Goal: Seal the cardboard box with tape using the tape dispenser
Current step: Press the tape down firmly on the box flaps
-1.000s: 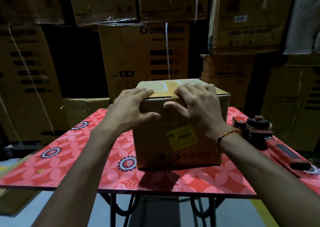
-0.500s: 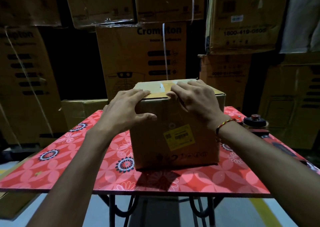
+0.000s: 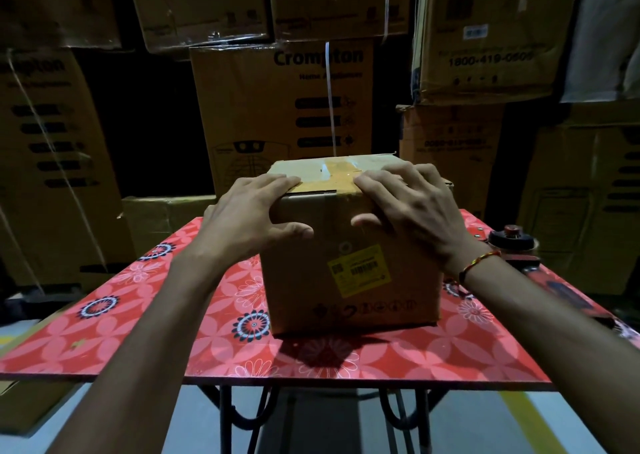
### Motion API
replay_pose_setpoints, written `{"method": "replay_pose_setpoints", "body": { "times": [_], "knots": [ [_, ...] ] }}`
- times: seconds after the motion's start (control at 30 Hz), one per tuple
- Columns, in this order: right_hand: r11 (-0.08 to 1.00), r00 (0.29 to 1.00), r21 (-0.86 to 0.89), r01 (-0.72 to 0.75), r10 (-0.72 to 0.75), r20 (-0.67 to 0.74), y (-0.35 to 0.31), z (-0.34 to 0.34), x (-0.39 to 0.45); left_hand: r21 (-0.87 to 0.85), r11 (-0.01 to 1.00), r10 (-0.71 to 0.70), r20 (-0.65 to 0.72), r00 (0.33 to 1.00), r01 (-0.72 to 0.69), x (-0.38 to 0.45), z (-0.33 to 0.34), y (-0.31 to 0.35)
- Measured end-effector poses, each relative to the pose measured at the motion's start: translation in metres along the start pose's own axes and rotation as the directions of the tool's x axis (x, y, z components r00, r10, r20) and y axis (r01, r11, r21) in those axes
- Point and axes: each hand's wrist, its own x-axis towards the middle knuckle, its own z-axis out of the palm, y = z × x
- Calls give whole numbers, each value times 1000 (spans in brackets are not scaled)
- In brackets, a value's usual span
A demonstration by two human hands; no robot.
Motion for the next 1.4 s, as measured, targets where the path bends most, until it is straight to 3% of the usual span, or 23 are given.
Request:
{"method": "replay_pose_setpoints", "body": {
  "times": [0.2, 0.4, 0.67, 0.73, 0.83, 0.93, 1.0, 1.03, 1.13, 1.2, 1.4],
  "knots": [
    [993, 988, 65, -103, 94, 123, -8, -10, -8, -12, 1000, 3, -5, 1000, -3, 0, 0, 0],
    [937, 947, 144, -318, 307, 93, -28, -10, 8, -11, 1000, 4, -7, 1000, -4, -1, -1, 0],
    [976, 960, 156, -149, 105, 258, -7, -16, -8, -35, 999, -9, -6, 1000, 8, -1, 1, -1],
    [976, 948, 143, -162, 114, 296, 5, -23, -13, -29, 999, -15, -22, 1000, 14, -2, 0, -1],
    [919, 895, 139, -368, 311, 319, 20, -33, -29, 72, 997, -30, -59, 998, 34, -3, 0, 5],
    [663, 772, 398, -634, 508, 383, 20, -37, -43, -51, 992, -118, -145, 982, 111, -9, 11, 19],
    [439, 675, 522, -731, 576, 461, 13, -39, -47, -350, 927, -228, -237, 944, 136, -17, 23, 27],
    [363, 640, 546, -755, 591, 492, 9, -39, -49, -523, 843, -304, -263, 915, 130, -22, 31, 29],
    [188, 564, 590, -786, 608, 558, -6, -36, -56, -874, 470, -528, -168, 833, 122, -34, 57, 28],
    [147, 542, 587, -796, 603, 585, -17, -32, -59, -922, 348, -578, -69, 813, 169, -40, 74, 19],
    [151, 555, 588, -795, 573, 603, -53, -24, -42, -934, 296, -596, -19, 803, 198, -49, 88, -23]
  ]
}}
